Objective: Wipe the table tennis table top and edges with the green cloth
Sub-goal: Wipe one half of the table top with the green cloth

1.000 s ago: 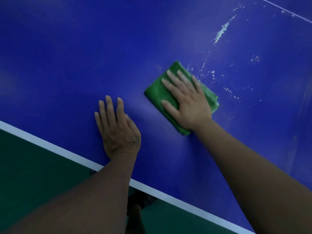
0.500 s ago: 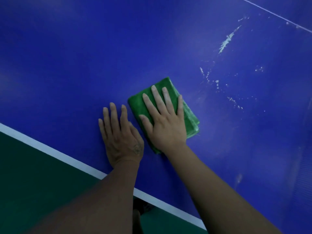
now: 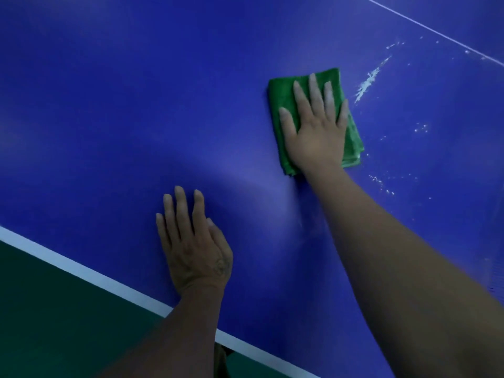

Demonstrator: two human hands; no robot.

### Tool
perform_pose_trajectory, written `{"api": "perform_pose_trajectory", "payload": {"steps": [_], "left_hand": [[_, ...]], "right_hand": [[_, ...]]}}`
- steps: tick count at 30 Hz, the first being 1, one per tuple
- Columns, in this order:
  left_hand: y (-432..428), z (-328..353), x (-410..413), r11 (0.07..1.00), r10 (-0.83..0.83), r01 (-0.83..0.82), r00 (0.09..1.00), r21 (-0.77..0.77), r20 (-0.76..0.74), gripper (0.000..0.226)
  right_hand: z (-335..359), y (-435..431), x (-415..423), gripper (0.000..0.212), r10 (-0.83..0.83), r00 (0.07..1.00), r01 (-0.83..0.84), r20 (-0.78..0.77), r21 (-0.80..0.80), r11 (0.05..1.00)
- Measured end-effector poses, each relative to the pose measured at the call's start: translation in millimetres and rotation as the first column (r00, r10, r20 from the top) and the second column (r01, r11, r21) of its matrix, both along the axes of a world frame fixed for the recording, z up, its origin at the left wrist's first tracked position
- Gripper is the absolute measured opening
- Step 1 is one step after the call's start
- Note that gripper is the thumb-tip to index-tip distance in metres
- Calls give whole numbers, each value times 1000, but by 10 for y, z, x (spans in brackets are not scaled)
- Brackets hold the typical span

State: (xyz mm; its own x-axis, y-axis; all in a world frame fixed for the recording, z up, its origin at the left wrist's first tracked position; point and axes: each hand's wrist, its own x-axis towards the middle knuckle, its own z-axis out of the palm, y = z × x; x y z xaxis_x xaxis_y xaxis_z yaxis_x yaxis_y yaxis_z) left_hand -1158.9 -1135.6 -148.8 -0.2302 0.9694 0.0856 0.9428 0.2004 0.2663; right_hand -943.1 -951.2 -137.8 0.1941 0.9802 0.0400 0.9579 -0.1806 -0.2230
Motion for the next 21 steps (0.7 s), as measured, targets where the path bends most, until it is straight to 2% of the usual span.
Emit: {"api": "perform_pose_trajectory", "payload": {"steps": [3, 7, 12, 14, 16, 19, 21], "left_hand": [[10, 0, -15, 1000, -6, 6, 1000, -14, 6, 57], [11, 78, -19, 999, -2, 4, 1000, -45, 27, 57], [19, 175, -34, 991, 13, 2, 994, -137, 108, 58], [101, 221, -38, 990, 32, -5, 981, -139, 189, 58], [360, 286, 32, 994, -28, 55, 958, -90, 284, 58], [1167, 384, 317, 988, -153, 154, 902, 30, 404, 60], [1864, 388, 561, 984, -179, 174, 899, 48, 401, 62]], "right_hand": [[-24, -471, -284, 65, 3, 999, -4, 42, 27, 1000], [-21, -1181, -401, 63, 202, 979, -202, 31, 15, 979], [-18, -964, -50, 64, 291, 957, -291, 15, 1, 957], [-21, -648, 164, 64, 270, 963, -270, 17, 13, 963], [-4, -324, 382, 65, 195, 981, -195, 17, 10, 981], [50, 70, 520, 65, 35, 999, -34, 9, -49, 998], [53, 177, 487, 65, -39, 999, 38, -1, -78, 996]]}}
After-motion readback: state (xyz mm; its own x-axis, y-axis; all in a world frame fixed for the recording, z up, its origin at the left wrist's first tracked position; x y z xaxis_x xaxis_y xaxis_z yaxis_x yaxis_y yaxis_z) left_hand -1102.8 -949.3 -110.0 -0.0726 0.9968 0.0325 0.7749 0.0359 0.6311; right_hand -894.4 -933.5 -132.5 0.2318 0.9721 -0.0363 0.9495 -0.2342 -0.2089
